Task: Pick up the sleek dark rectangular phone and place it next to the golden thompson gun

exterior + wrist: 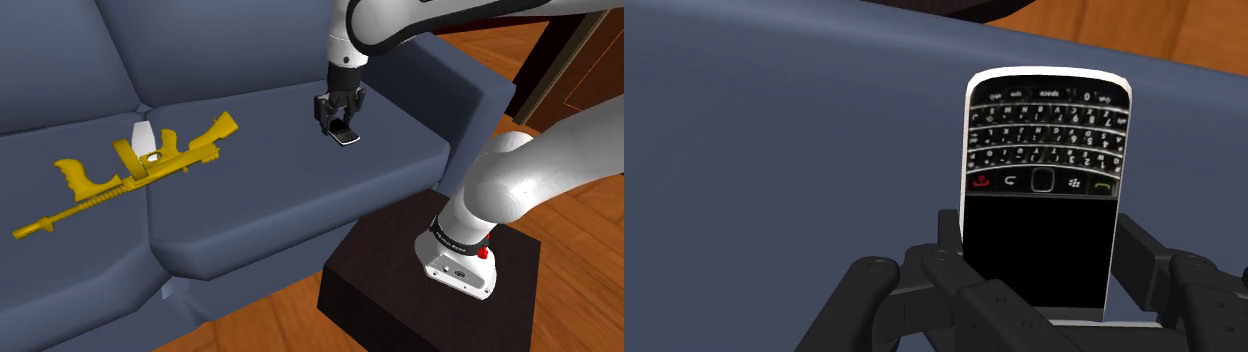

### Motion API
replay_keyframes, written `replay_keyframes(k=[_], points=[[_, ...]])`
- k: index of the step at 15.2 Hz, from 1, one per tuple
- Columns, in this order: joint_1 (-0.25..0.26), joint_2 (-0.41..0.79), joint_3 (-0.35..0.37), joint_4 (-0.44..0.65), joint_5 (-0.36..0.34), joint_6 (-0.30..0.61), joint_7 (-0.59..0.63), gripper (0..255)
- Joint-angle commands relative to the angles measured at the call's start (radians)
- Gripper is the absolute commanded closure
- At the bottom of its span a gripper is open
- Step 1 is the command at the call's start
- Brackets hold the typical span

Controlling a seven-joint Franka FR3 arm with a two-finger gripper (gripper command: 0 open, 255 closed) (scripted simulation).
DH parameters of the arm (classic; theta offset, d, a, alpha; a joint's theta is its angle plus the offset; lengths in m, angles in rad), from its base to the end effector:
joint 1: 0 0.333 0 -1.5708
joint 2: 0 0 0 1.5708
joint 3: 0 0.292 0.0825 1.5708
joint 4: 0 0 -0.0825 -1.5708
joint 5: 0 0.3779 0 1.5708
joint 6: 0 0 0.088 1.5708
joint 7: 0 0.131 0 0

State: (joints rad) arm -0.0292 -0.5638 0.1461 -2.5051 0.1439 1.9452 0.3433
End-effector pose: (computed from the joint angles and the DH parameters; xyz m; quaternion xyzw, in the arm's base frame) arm 0.3815 0.0568 0.4310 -0.9883 0.1501 0.0055 0.0275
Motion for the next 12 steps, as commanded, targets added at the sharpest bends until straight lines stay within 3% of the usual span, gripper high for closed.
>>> replay_keyframes(k=[1, 8, 12], points=[[-0.001, -0.004, -0.002, 0.025, -0.002, -0.030, 0.002, 255], [-0.003, -0.015, -0.008, 0.101, -0.008, -0.116, 0.007, 255], [-0.003, 0.148, 0.029, 0.232, -0.012, -0.081, 0.048, 255]])
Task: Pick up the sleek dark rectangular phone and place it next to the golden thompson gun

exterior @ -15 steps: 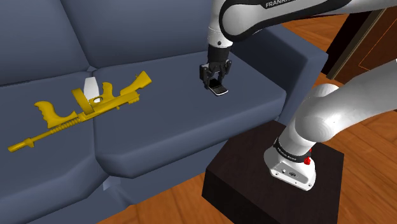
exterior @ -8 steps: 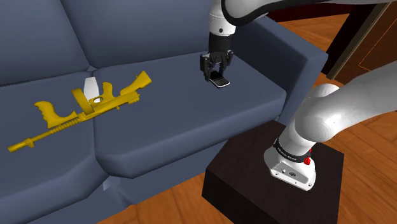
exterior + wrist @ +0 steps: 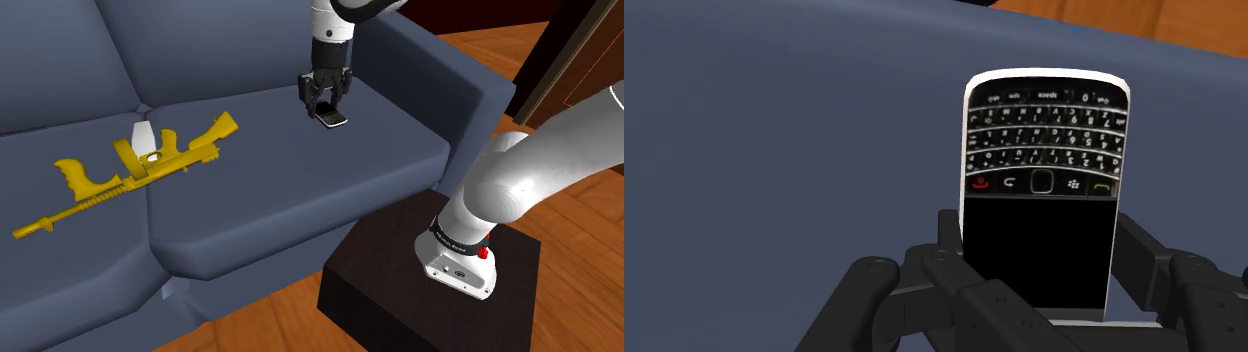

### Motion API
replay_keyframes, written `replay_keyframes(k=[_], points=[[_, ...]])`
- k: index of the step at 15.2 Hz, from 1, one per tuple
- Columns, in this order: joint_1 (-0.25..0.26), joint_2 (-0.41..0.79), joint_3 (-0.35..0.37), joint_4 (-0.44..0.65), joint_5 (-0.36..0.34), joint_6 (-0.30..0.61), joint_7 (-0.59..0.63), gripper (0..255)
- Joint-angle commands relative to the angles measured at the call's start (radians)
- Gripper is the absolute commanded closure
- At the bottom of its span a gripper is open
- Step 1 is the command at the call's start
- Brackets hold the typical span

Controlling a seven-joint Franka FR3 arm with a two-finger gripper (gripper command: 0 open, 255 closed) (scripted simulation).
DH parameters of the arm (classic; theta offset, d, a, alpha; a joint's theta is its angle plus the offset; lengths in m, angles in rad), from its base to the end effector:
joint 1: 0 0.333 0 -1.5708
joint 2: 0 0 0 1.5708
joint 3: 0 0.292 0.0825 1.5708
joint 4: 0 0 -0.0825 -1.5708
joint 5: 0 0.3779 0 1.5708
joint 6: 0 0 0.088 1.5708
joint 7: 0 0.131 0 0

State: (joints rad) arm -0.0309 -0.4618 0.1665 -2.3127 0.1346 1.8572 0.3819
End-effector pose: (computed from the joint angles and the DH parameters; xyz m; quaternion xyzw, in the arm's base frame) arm 0.4138 0.0733 0.4727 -0.9883 0.1501 0.0058 0.0270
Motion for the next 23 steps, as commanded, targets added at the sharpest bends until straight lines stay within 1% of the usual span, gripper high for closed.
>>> replay_keyframes(k=[1, 6, 10, 14, 16, 23], points=[[-0.001, 0.086, 0.017, 0.075, -0.006, 0.012, 0.021, 255], [0.001, 0.286, 0.056, 0.270, -0.036, 0.020, 0.080, 255], [0.012, 0.449, 0.080, 0.449, -0.074, 0.003, 0.130, 255], [0.034, 0.619, 0.096, 0.658, -0.120, -0.039, 0.178, 255], [0.053, 0.721, 0.101, 0.793, -0.148, -0.075, 0.203, 255], [0.053, 0.726, 0.097, 0.705, -0.149, 0.018, 0.200, 255]])
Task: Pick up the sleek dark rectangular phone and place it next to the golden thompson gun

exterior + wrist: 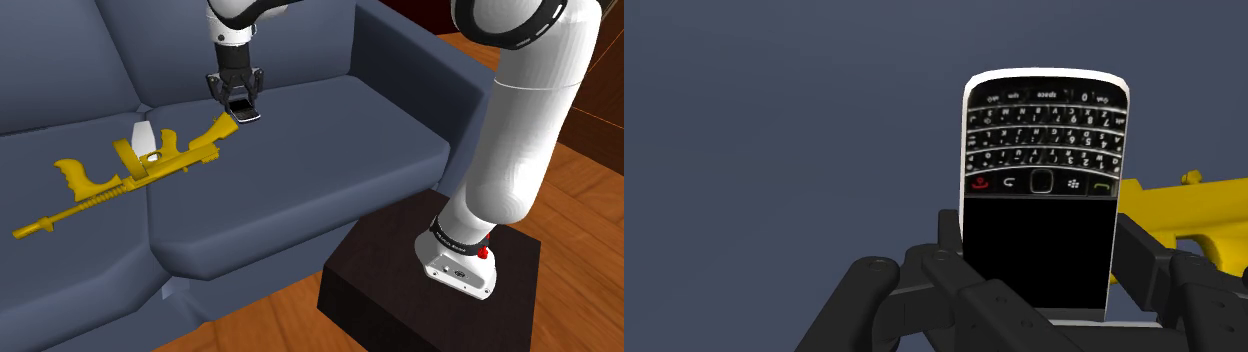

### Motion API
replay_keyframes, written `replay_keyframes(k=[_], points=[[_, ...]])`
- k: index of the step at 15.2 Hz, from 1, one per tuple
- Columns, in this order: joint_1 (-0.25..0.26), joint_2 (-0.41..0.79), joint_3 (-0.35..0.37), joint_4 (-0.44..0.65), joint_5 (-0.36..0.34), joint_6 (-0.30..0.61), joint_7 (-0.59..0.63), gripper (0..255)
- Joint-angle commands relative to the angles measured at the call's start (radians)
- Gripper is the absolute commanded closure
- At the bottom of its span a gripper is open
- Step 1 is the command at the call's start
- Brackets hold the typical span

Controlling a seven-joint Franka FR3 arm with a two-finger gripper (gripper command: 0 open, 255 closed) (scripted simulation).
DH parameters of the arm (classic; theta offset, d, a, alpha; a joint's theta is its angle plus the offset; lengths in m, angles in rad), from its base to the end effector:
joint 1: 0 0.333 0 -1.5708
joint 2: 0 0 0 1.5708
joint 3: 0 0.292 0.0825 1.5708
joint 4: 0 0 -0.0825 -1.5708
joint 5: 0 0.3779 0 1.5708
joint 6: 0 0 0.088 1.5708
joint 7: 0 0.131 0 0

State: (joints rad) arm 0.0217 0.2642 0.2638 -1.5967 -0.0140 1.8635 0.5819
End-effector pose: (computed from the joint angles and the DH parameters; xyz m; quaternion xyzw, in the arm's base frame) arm 0.6075 0.1636 0.4387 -0.9883 0.1502 0.0062 0.0273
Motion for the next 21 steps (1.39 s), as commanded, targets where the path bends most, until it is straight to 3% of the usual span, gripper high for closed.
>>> replay_keyframes(k=[1, 21], points=[[0.000, 0.001, 0.000, -0.022, 0.000, 0.024, 0.000, 255], [0.004, 0.076, -0.008, -0.192, -0.021, 0.267, 0.004, 255]])
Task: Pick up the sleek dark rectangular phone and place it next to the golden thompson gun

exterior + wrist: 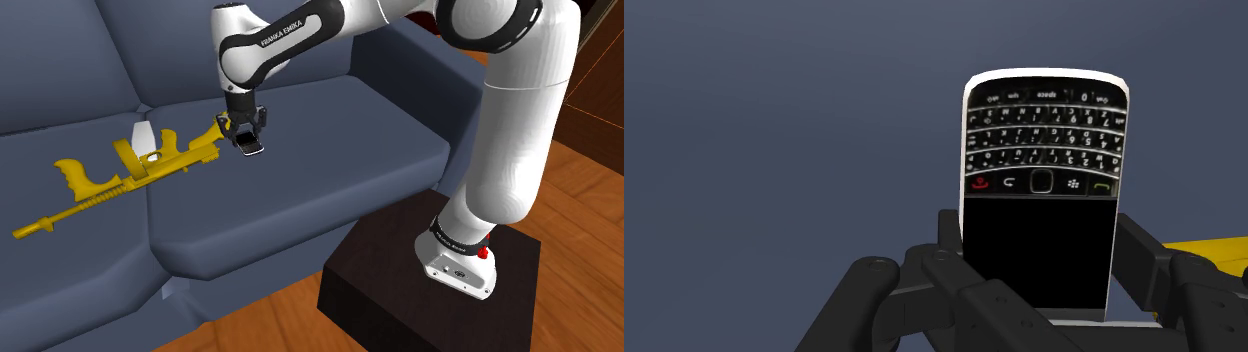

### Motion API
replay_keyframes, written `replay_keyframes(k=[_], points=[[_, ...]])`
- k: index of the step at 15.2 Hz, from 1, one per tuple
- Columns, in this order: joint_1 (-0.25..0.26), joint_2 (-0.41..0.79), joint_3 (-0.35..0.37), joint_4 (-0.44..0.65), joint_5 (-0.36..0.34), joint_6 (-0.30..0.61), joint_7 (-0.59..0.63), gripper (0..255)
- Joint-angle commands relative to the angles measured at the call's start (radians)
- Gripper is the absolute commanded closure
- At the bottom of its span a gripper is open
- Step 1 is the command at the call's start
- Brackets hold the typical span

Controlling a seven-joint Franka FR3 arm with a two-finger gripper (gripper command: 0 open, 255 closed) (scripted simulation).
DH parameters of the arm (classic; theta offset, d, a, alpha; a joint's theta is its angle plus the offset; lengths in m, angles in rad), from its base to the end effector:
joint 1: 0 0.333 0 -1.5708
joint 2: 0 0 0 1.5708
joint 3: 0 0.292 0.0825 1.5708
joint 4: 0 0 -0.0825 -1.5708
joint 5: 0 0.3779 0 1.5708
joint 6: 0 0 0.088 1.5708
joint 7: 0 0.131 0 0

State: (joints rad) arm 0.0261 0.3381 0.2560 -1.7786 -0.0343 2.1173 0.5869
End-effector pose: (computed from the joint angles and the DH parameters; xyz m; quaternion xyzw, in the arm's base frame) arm 0.6067 0.1646 0.3307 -0.9883 0.1501 0.0061 0.0273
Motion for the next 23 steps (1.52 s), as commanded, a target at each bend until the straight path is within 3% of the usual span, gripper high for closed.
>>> replay_keyframes(k=[1, 12, 13, 18, 23], points=[[0.000, 0.008, -0.001, -0.016, -0.002, 0.025, 0.000, 255], [0.002, 0.026, -0.004, -0.033, -0.008, 0.059, 0.002, 255], [0.002, 0.026, -0.004, -0.032, -0.008, 0.059, 0.002, 0], [0.002, 0.026, -0.004, -0.033, -0.008, 0.059, 0.002, 0], [-0.006, -0.027, 0.001, 0.024, 0.008, -0.050, -0.008, 0]])
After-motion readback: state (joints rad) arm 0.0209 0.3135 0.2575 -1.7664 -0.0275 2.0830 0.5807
